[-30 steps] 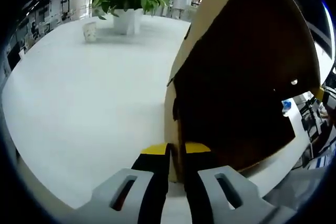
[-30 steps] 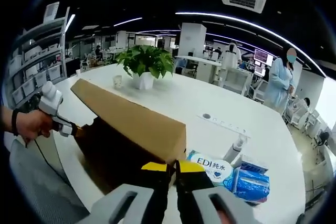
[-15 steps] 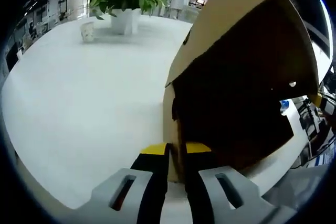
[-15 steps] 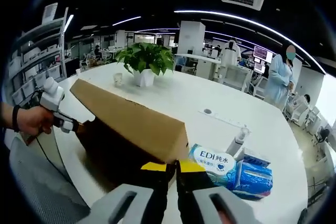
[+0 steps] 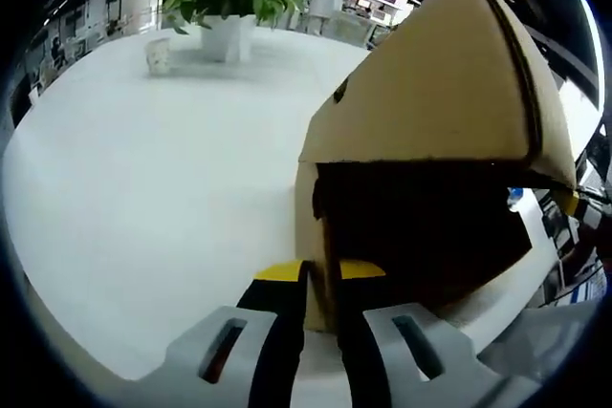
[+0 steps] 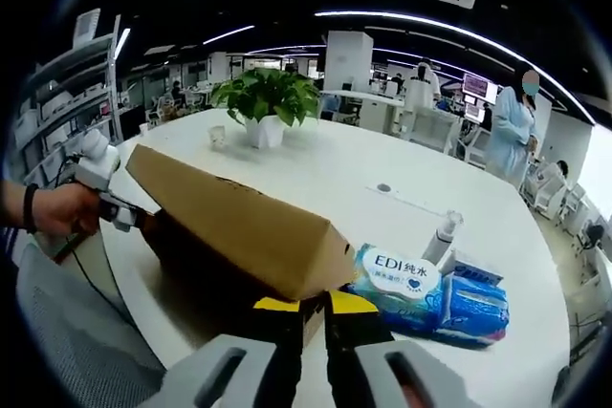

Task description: Operate the shoe box by opening the lid, removing the specified soft item, and placing it in the target area until the item is outside and the box remains undamaged.

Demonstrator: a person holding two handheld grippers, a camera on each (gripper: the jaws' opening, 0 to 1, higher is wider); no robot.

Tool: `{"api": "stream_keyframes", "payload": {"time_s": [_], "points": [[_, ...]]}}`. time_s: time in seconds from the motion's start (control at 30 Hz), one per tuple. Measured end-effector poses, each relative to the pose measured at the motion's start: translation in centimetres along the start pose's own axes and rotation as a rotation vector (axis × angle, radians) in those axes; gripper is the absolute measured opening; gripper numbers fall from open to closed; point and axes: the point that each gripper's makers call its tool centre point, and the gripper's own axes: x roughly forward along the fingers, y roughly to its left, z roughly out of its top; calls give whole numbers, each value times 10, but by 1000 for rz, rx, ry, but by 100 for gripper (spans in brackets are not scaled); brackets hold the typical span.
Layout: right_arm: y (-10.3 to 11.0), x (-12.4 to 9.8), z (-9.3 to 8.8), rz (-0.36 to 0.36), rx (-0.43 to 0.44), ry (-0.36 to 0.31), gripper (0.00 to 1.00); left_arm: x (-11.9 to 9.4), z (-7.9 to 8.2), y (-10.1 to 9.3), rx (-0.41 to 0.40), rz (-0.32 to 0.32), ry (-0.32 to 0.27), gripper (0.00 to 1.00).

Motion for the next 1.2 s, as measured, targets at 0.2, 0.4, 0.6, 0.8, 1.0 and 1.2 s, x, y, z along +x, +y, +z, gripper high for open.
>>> {"api": "stream_keyframes", "payload": {"time_s": [0.2, 0.4, 0.6, 0.8, 1.0, 1.2], "points": [[4, 4, -9, 13, 11, 20, 2, 0, 0, 0, 6, -19, 7, 10], [7, 5, -16, 26, 29, 31, 2, -1, 0, -1, 26, -40, 4, 11], [8, 7, -26, 32, 46, 45, 2, -2, 0, -3, 60, -64, 3, 13], [9, 8, -33, 40, 60, 54, 4, -5, -1, -3, 77, -69, 1, 13], [12, 8, -40, 45, 72, 68, 5, -10, 2, -2, 97, -76, -5, 12], [14, 8, -44, 45, 79, 71, 5, -17, 5, -3, 124, -85, -15, 11]]}}
